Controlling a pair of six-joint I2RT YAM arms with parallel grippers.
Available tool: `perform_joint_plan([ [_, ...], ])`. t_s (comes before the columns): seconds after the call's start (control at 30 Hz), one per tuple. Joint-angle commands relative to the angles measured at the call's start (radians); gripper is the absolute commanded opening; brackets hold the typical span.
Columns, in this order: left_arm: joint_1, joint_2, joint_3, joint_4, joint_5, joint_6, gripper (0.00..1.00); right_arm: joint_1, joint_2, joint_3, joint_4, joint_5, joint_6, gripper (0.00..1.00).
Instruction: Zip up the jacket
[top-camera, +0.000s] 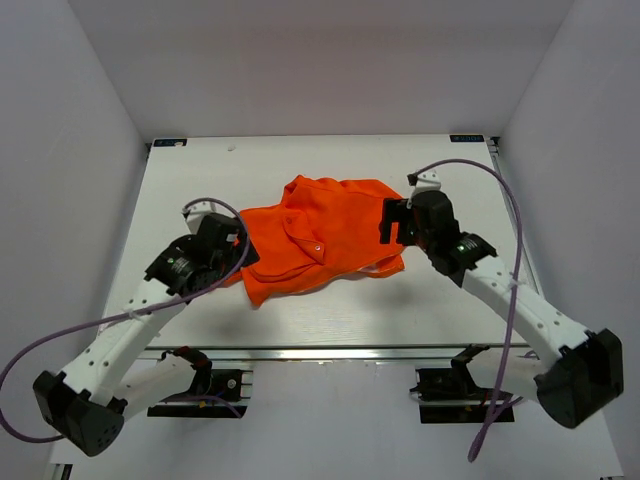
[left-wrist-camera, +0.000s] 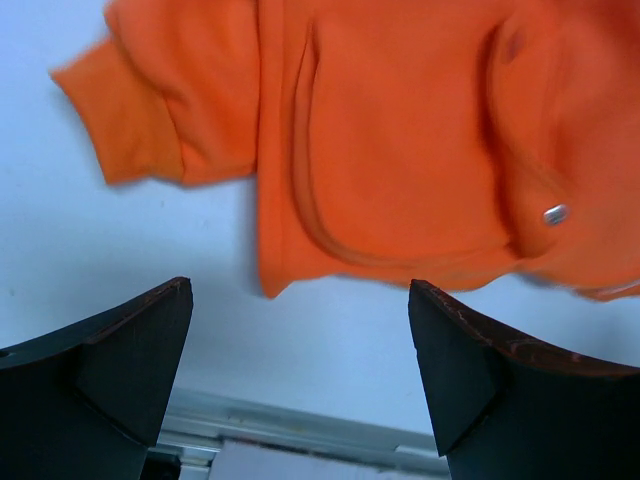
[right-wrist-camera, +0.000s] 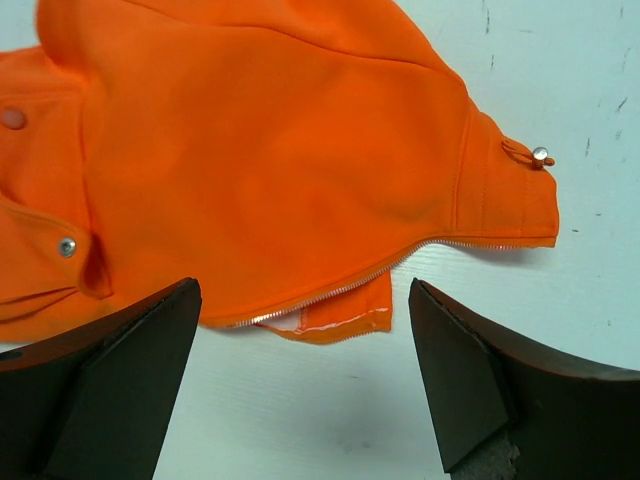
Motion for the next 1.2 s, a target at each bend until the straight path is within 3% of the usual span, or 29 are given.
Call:
perform_joint_plan([
  [0.0,0.0,0.04,-0.131,0.045,0.139,-0.017,0.98,-0.022,0.103,0.077,0.01,0.02,-0.017,0.9],
  [0.2,0.002,0.095,-0.342,0.146,0.298,-0.041,0.98,-0.157,0.325,0.129,0.013,-0.035,-0.022,0.89],
  [0.33,0.002,0.091,-0.437,0.336,0.361,-0.043,0.98,-0.272,0.389,0.126,0.025,-0.123,-0.04,0.89],
  [0.37,0.002,0.103,-0.445,0.379,0.361,-0.031,0.98,-0.319,0.395,0.108,0.048,-0.135,-0.071,0.89],
  [0.63,0.002,0.239,-0.431,0.492,0.282,0.012,0.98,-0.336,0.419,0.046,0.168,-0.091,-0.214,0.89],
  [0.87,0.023,0.37,-0.379,0.583,0.207,0.048,0.95,-0.352,0.533,0.046,0.26,-0.075,-0.189,0.89],
  [0.93,0.032,0.407,-0.362,0.627,0.213,0.071,0.78,-0.358,0.545,0.048,0.292,-0.114,-0.182,0.89],
  [1.0,0.038,0.446,-0.315,0.632,0.202,0.09,0.48,-0.359,0.551,0.055,0.318,-0.179,-0.179,0.81],
  [1.03,0.041,0.456,-0.296,0.622,0.187,0.095,0.19,-0.358,0.553,0.062,0.321,-0.208,-0.183,0.77],
  [1.07,0.048,0.462,-0.277,0.611,0.136,0.097,0.0,-0.359,0.553,0.069,0.324,-0.233,-0.185,0.72],
  [1.1,0.054,0.463,-0.238,0.591,0.112,0.103,0.0,-0.361,0.553,0.075,0.335,-0.273,-0.188,0.54],
  [1.17,0.058,0.43,-0.2,0.572,0.025,0.114,0.0,-0.362,0.556,0.094,0.349,-0.287,-0.192,0.38],
])
